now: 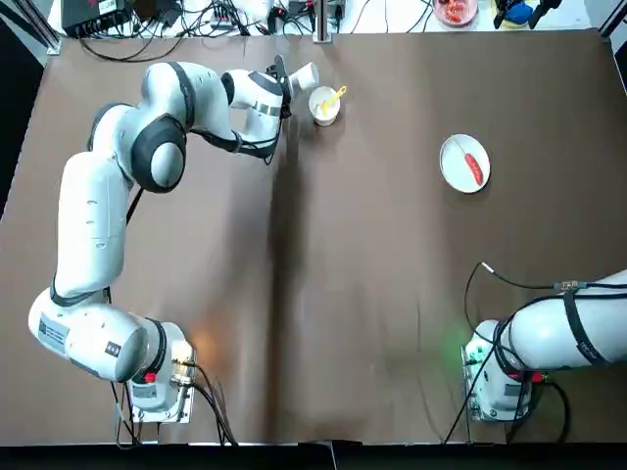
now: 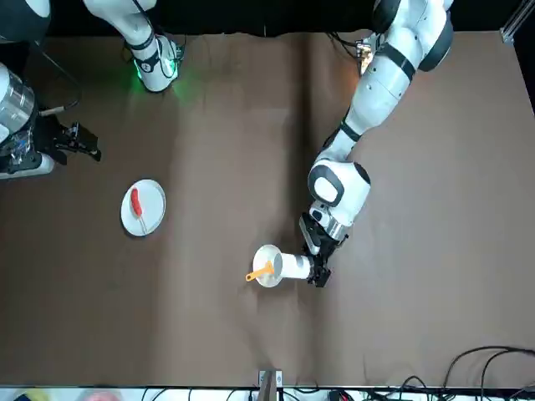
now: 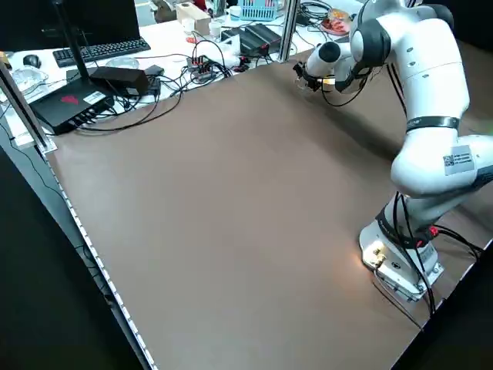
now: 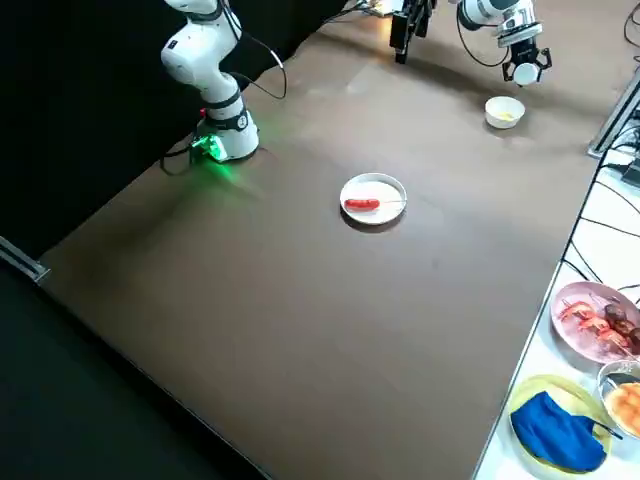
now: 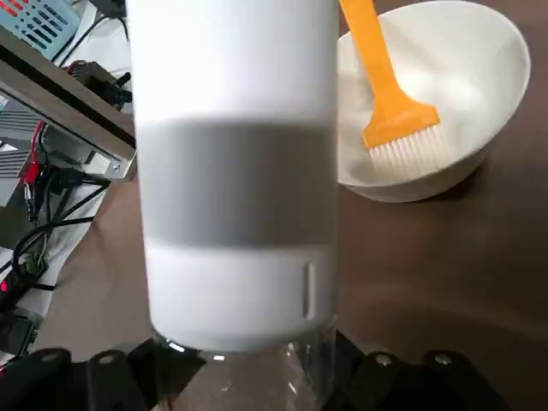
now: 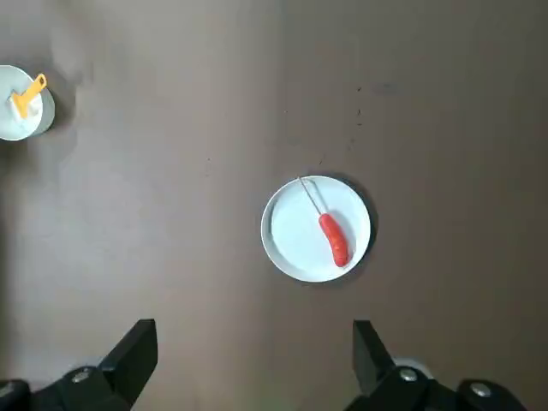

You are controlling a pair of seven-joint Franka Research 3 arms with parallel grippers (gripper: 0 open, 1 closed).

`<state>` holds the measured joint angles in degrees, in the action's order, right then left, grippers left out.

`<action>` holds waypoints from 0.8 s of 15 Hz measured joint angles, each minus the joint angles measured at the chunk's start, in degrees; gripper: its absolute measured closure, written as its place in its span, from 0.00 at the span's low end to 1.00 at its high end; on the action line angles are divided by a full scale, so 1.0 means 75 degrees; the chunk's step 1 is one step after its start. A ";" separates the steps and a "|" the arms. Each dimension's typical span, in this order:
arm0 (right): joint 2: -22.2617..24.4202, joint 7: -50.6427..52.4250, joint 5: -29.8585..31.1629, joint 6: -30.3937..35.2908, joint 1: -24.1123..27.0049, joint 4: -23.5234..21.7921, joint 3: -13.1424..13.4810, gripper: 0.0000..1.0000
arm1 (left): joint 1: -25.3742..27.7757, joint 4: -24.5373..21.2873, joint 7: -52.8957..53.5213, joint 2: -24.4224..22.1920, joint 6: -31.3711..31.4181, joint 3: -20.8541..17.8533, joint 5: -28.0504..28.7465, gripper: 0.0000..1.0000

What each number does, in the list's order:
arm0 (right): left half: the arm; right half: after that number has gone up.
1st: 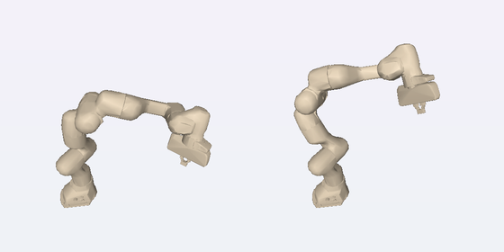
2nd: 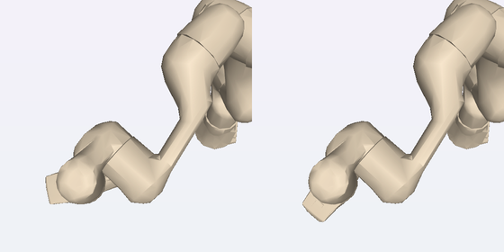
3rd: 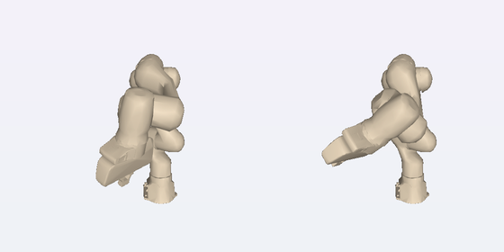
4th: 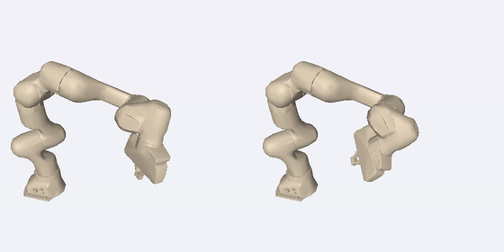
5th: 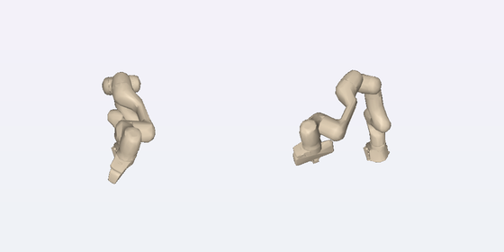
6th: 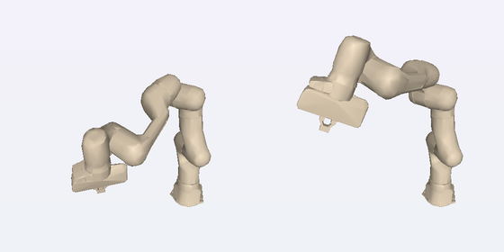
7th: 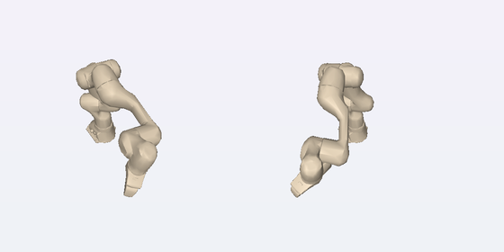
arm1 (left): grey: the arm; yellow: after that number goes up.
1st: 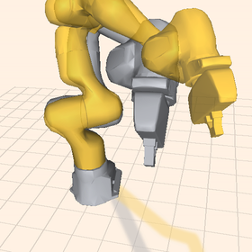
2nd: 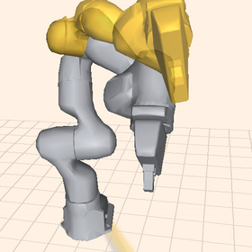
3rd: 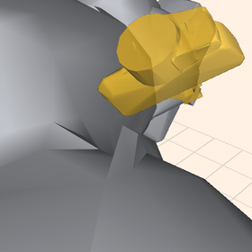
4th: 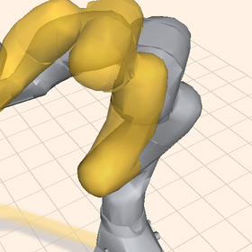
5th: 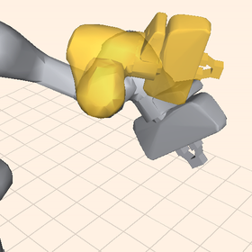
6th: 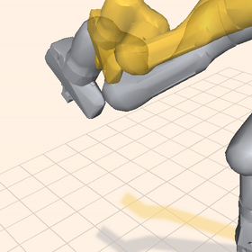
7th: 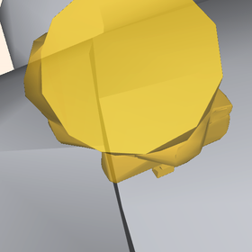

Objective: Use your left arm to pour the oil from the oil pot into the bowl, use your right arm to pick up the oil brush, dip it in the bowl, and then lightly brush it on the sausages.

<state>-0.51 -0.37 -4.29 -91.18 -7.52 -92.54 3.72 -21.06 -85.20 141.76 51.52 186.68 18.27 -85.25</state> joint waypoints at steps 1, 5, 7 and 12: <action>0.0000 0.0000 -0.0001 0.0000 -0.0005 0.0000 -0.0007 0.00 | -0.0005 0.0000 0.0000 0.0000 0.0000 -0.0001 0.0000 0.44; 0.0000 -0.0006 -0.0007 -0.0044 -0.0017 0.0000 -0.0020 0.00 | -0.0104 0.0000 0.0000 0.0000 0.0000 -0.0167 0.0000 0.44; -0.0002 -0.0006 -0.0007 -0.0078 -0.0017 0.0000 -0.0021 0.00 | -0.0326 0.0009 0.0000 0.0000 0.0000 -0.0413 0.0000 0.44; -0.0021 -0.0009 -0.0003 -0.0088 0.0003 0.0000 0.0009 0.00 | -0.0490 0.0013 0.0000 0.0009 0.0000 -0.0574 0.0000 0.44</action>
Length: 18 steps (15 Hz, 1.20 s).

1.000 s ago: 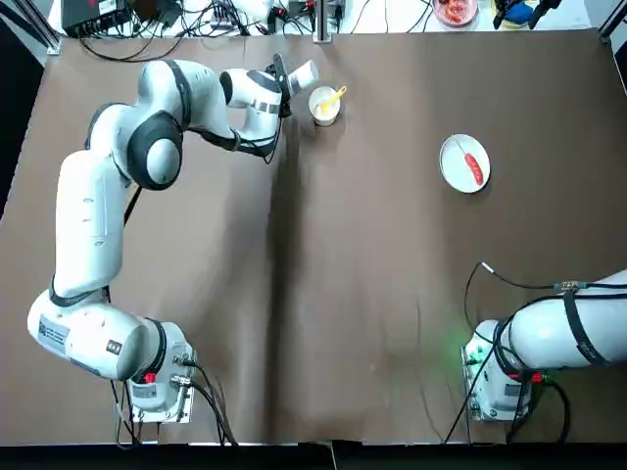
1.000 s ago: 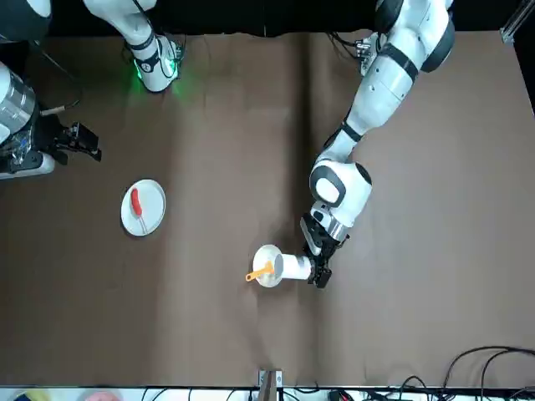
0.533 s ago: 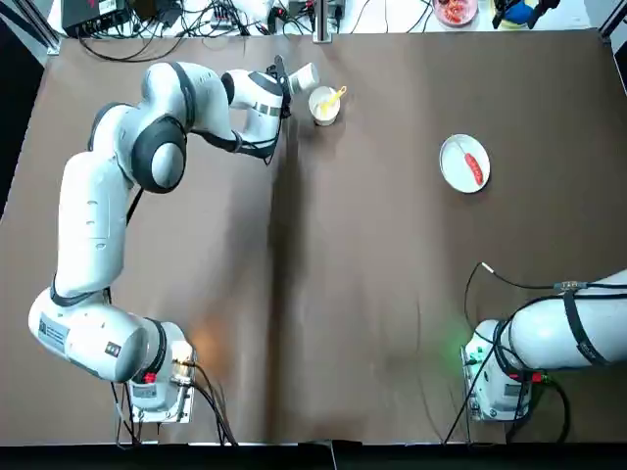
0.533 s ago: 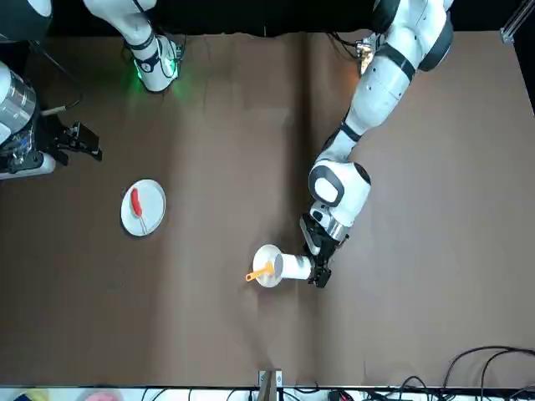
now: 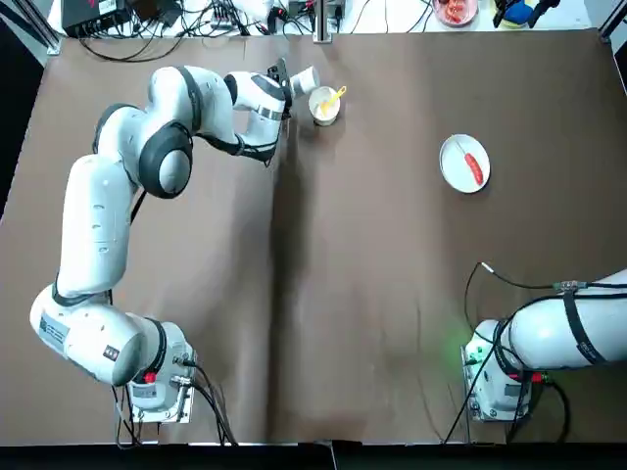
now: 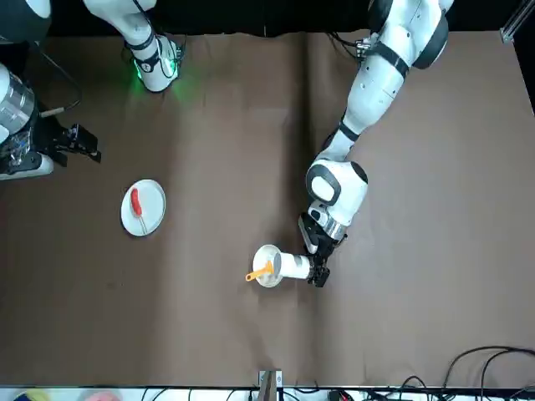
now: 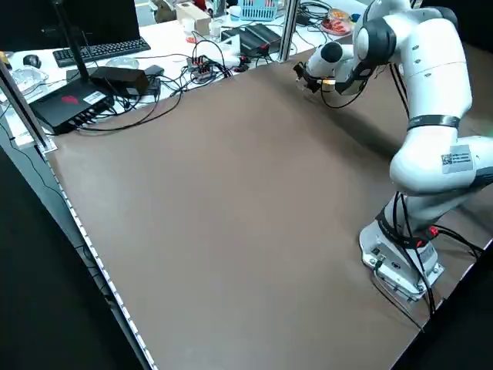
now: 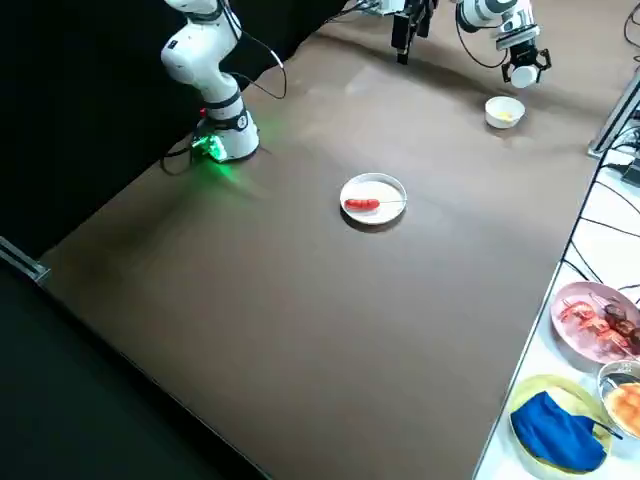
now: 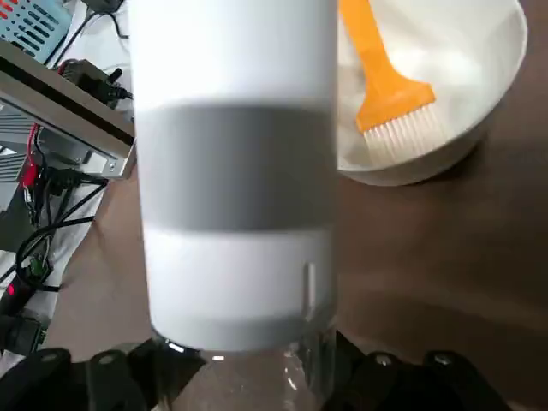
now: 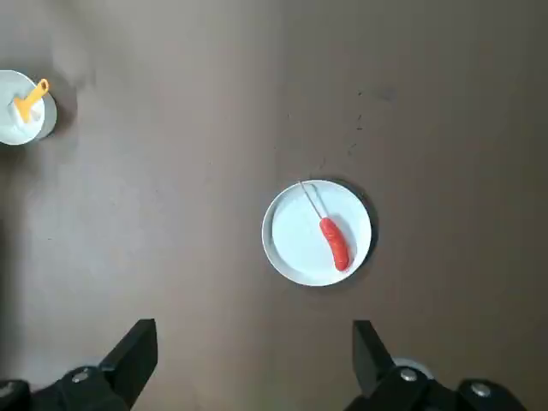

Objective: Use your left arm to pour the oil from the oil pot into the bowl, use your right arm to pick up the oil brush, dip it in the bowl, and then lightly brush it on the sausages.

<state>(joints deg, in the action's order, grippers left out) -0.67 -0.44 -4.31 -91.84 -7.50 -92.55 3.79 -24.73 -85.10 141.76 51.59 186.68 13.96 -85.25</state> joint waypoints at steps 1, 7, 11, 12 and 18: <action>-0.0020 0.0000 0.0000 -0.0001 0.0002 -0.0001 0.0005 0.00 | -0.0003 0.0000 0.0000 0.0007 0.0000 -0.0001 0.0000 0.44; -0.0353 0.0008 -0.0021 -0.0430 -0.0210 -0.0003 -0.0044 0.00 | -0.0052 0.0002 0.0000 0.0041 0.0000 -0.0048 0.0000 0.44; -0.0639 0.0001 -0.0021 -0.0562 -0.0518 -0.0009 -0.0067 0.00 | 0.0040 0.0049 -0.0009 0.0041 0.0000 -0.0070 -0.0314 0.44; -0.0721 0.0001 -0.0024 -0.0586 -0.0554 -0.0011 -0.0069 0.00 | 0.0127 0.0071 -0.0009 0.0040 -0.0013 -0.0042 -0.0470 0.44; -0.1625 0.0003 -0.0175 -0.1043 -0.0985 -0.0037 -0.0091 0.00 | 0.2300 -0.0058 0.0208 -0.0130 -0.0264 0.2284 -0.0611 0.44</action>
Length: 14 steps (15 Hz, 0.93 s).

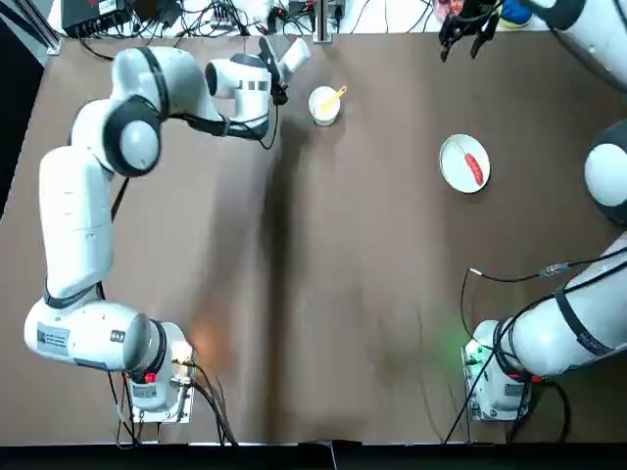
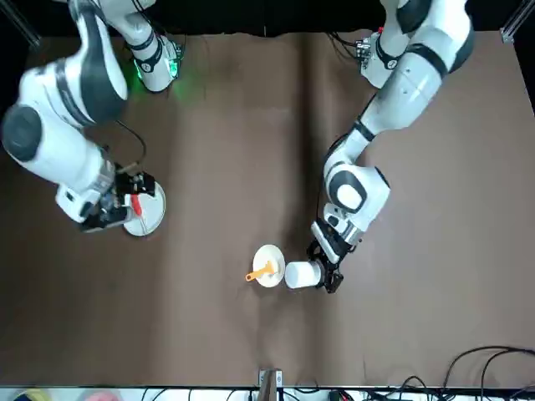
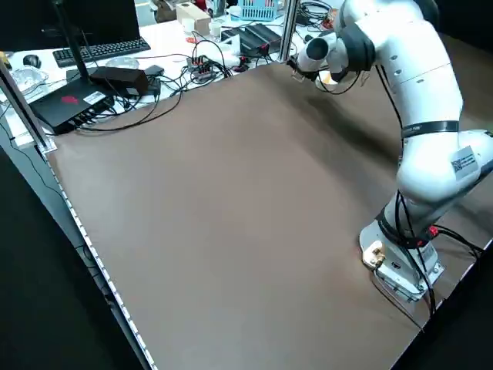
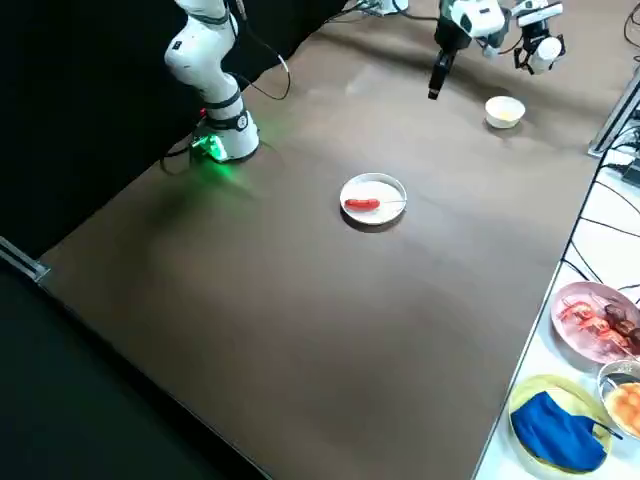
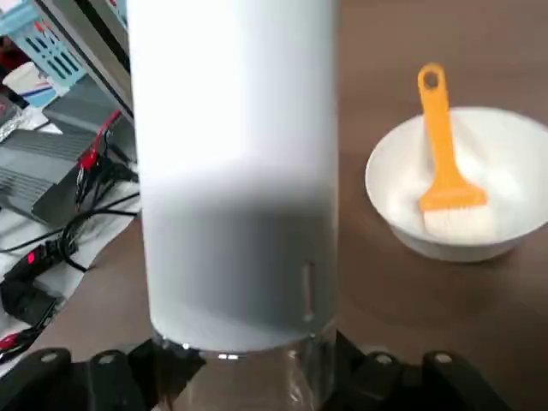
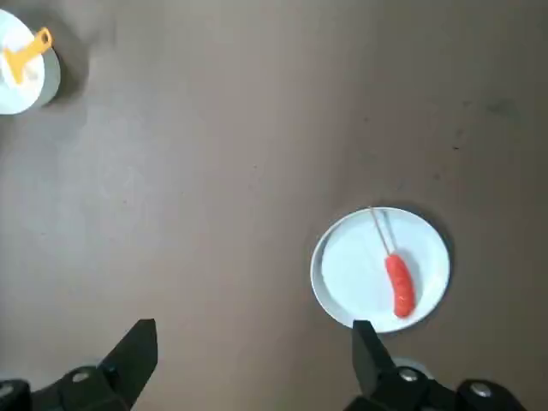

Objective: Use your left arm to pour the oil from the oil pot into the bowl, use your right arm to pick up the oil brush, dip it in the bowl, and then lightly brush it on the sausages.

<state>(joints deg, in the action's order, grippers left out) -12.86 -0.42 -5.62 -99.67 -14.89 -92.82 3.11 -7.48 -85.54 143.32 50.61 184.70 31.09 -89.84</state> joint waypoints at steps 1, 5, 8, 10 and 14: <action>-0.0180 0.0000 0.0000 -0.0093 -0.0092 0.0002 -0.0003 0.00 | 0.0466 -0.0156 0.0152 -0.0020 -0.0118 0.0454 0.0019 0.44; -0.0674 -0.0001 -0.0082 -0.0512 -0.0437 0.0010 -0.0006 0.00 | 0.2773 -0.1538 0.0601 -0.0036 -0.0892 0.2304 0.0575 0.44; -0.0800 -0.0002 -0.0430 -0.0981 -0.0553 0.0010 -0.0006 0.00 | 0.4015 -0.2408 0.0711 -0.0039 -0.1961 0.2816 0.0980 0.44; -0.0889 -0.0002 -0.0630 -0.1239 -0.0629 0.0010 -0.0007 0.00 | 0.4851 -0.2911 0.0711 -0.0040 -0.2996 0.2925 0.1571 0.44; -0.1049 0.0052 -0.1402 -0.1414 -0.0697 0.0011 -0.0007 0.00 | 0.6132 -0.3275 0.0630 -0.0043 -0.5385 0.2856 0.3010 0.44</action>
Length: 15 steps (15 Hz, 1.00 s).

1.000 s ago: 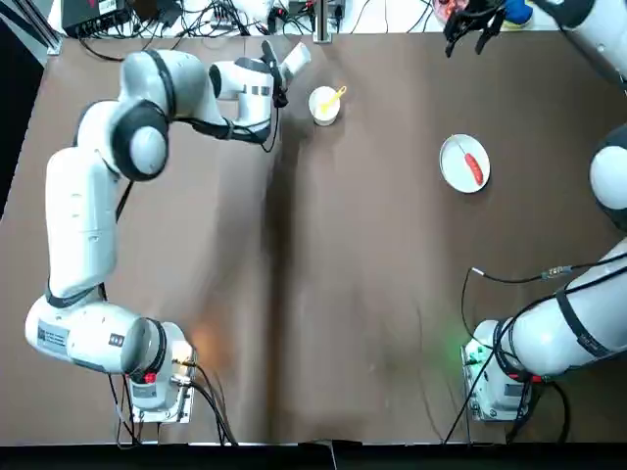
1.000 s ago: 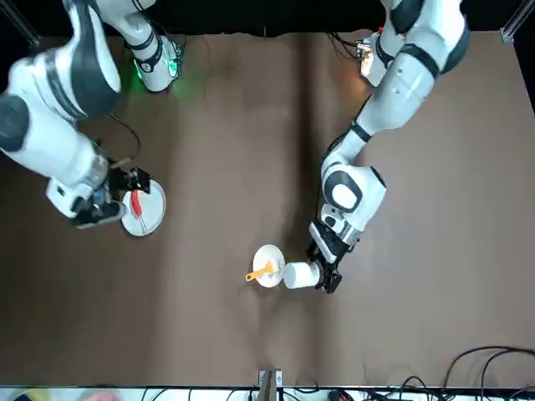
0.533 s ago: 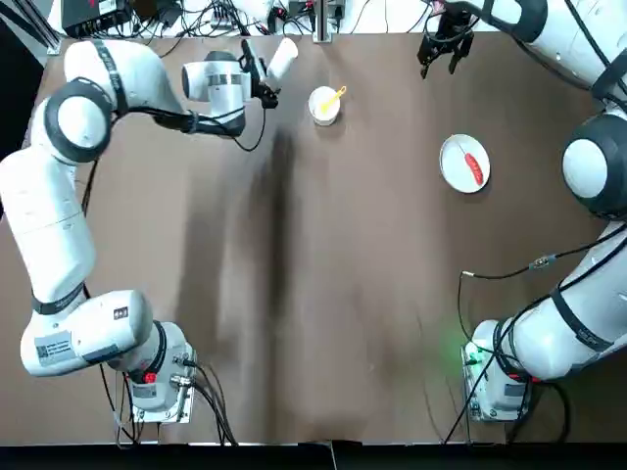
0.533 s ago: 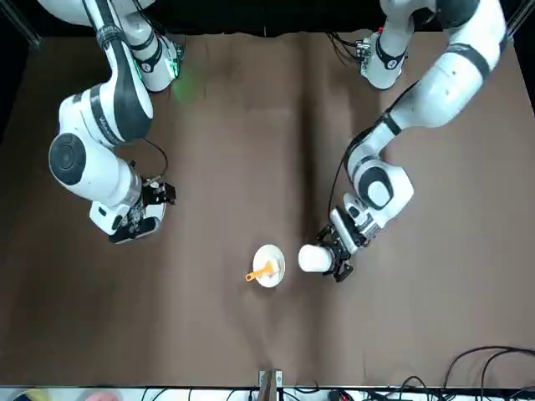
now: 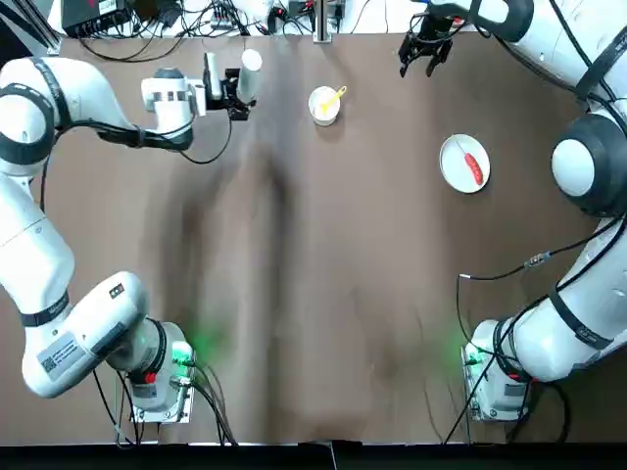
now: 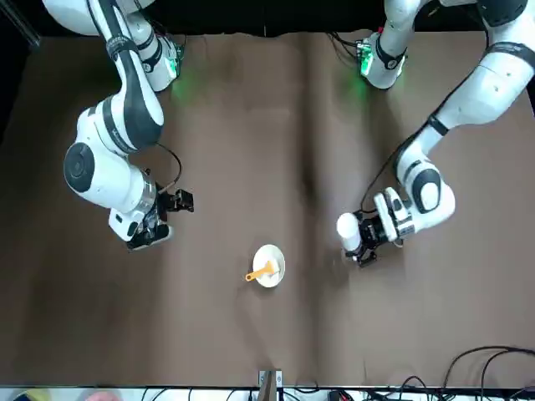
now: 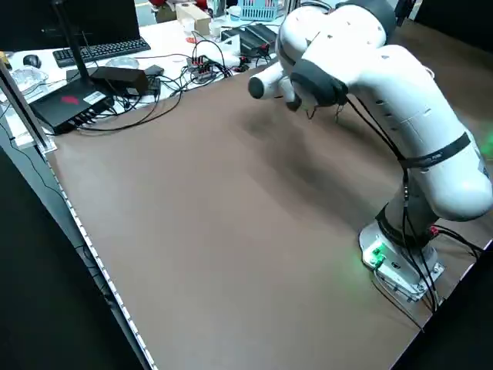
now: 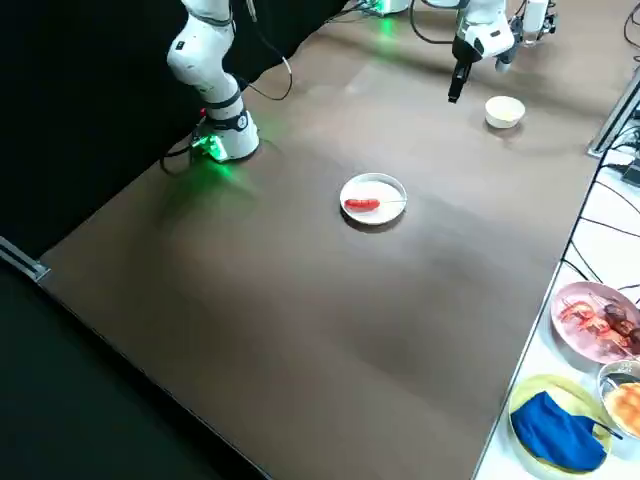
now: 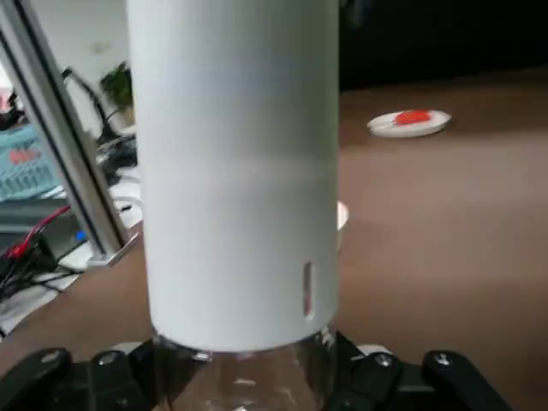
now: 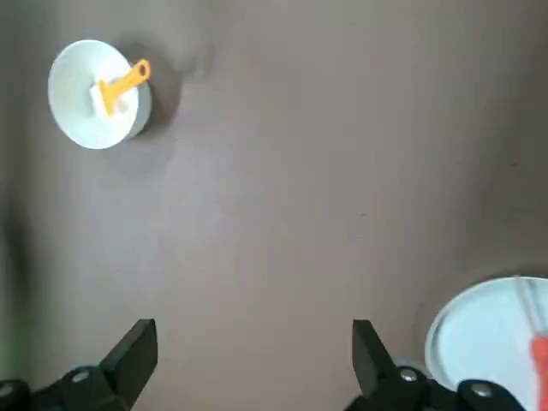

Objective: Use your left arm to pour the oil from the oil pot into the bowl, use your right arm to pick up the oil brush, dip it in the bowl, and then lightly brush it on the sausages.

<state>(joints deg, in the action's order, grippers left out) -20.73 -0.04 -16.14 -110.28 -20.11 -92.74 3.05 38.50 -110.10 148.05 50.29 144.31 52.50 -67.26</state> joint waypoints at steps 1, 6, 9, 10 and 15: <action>-0.0031 0.0090 -0.0194 -0.0007 0.0000 0.0001 0.0002 0.00 | 0.0177 0.0017 -0.0189 -0.0002 -0.0622 -0.0137 0.0431 0.44; -0.0332 0.1077 -0.1419 -0.0008 -0.0064 0.0002 -0.0004 0.00 | 0.0369 0.1063 -0.1464 -0.0001 -0.4016 -0.1489 0.1950 0.44; -0.0704 0.1434 -0.1754 -0.0207 -0.0276 0.0148 -0.0007 0.00 | 0.0365 0.1847 -0.1791 -0.0016 -0.5617 -0.2331 0.2116 0.44; -0.0857 0.1452 -0.1777 -0.0239 -0.0331 0.0269 -0.0008 0.00 | 0.0366 0.2025 -0.1804 -0.0018 -0.6014 -0.2621 0.2134 0.44; -0.1620 0.1455 -0.1949 -0.1249 -0.0687 0.0723 -0.0011 0.00 | 0.0804 0.2295 -0.1432 0.0057 -0.6720 -0.3833 0.2141 0.44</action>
<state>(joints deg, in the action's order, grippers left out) -32.88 10.87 -30.76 -119.64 -25.26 -87.31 2.97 44.53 -92.89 137.31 50.72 93.92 23.76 -51.20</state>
